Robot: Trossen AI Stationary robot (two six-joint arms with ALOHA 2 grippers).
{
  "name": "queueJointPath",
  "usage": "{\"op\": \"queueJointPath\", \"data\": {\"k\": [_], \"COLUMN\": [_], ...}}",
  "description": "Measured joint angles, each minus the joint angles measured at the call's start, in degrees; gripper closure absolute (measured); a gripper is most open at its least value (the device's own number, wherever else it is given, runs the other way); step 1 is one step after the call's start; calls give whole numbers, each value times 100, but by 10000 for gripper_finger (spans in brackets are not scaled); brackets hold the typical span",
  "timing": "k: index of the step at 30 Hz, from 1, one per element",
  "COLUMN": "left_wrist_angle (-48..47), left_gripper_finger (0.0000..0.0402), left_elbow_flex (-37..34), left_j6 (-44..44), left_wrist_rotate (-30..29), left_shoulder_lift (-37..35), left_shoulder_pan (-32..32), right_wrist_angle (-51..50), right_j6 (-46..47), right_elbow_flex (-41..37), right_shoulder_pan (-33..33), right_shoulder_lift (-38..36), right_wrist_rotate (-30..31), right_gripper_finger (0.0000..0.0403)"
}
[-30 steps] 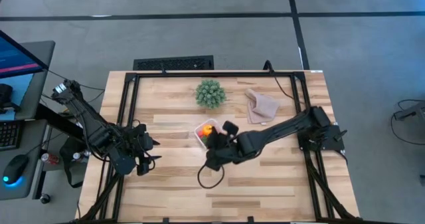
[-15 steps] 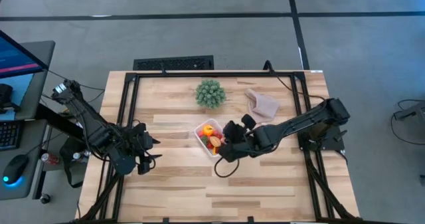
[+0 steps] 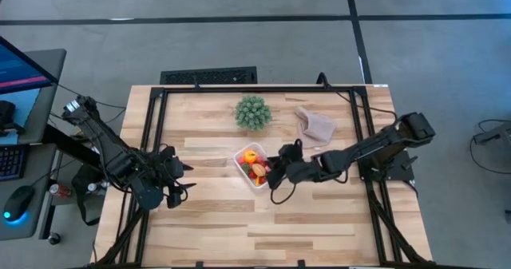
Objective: Pick and placing Produce into tupperware
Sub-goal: Put the red cherry into the transparent container
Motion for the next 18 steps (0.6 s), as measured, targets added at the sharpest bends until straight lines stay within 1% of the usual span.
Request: {"op": "queueJointPath", "data": {"k": [3,7,10,15,18], "left_wrist_angle": [3,9,7,3,2], "left_gripper_finger": [162,162,162,162,162], "left_elbow_flex": [0,0,0,0,0], "left_j6": [-31,-42,-43,-38,-35], "left_wrist_rotate": [-69,-140,-238,-439,-552], "left_shoulder_lift": [0,0,0,0,0], "left_shoulder_pan": [0,0,0,1,0], "right_wrist_angle": [877,1514,1672,1712,1712], "right_j6": [-18,-18,10,67,67], "right_elbow_flex": [-369,-650,-705,-706,-706], "right_shoulder_pan": [-167,-426,-648,-1024,-1160], "right_shoulder_lift": [6,6,8,8,10], "right_wrist_rotate": [-341,-691,-911,-1462,-1547], "right_gripper_finger": [327,327,327,327,327]}}
